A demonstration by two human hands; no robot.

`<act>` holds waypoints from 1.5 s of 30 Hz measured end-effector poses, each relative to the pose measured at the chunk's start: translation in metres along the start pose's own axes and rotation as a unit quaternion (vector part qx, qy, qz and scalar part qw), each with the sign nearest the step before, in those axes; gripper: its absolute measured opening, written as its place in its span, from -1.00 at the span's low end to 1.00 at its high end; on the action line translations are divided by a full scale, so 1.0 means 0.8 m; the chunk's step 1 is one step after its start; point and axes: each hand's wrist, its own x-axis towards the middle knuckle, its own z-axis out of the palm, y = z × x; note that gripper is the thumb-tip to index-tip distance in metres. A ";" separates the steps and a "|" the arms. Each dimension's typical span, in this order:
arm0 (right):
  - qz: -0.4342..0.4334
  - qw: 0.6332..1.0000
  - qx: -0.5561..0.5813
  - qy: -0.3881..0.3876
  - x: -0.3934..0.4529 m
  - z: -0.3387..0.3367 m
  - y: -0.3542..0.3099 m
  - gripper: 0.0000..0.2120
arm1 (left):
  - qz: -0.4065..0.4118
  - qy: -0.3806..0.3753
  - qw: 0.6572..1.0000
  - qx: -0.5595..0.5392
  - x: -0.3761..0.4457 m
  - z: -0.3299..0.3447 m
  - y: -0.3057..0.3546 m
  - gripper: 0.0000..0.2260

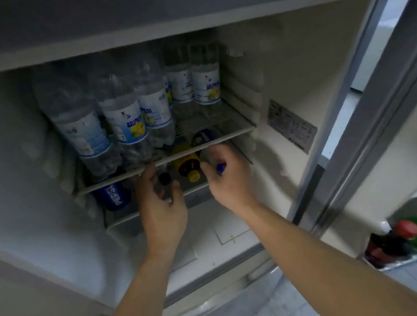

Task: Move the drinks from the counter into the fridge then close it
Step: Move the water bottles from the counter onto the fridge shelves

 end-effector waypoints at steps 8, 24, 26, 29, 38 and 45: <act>0.106 0.993 0.024 0.043 -0.130 -0.104 0.065 -0.74 | -0.037 -0.096 0.995 0.014 -0.131 0.050 0.014 -0.55; 0.449 0.850 -0.041 0.274 -0.557 -0.405 0.206 -0.73 | -0.157 -0.454 0.869 0.116 -0.485 0.110 -0.022 -0.68; 0.498 0.813 -0.039 0.299 -0.622 -0.427 0.221 -0.70 | -0.195 -0.487 0.837 0.157 -0.509 0.103 -0.048 -0.66; 0.568 0.753 -0.021 0.330 -0.709 -0.445 0.235 -0.67 | -0.230 -0.529 0.783 0.233 -0.530 0.094 -0.089 -0.66; 0.683 0.603 0.036 0.410 -0.834 -0.449 0.234 -0.67 | -0.297 -0.579 0.669 0.359 -0.540 0.127 -0.162 -0.52; 0.739 0.517 0.068 0.426 -0.874 -0.419 0.233 -0.69 | -0.283 -0.621 0.657 0.320 -0.554 0.238 -0.126 -0.62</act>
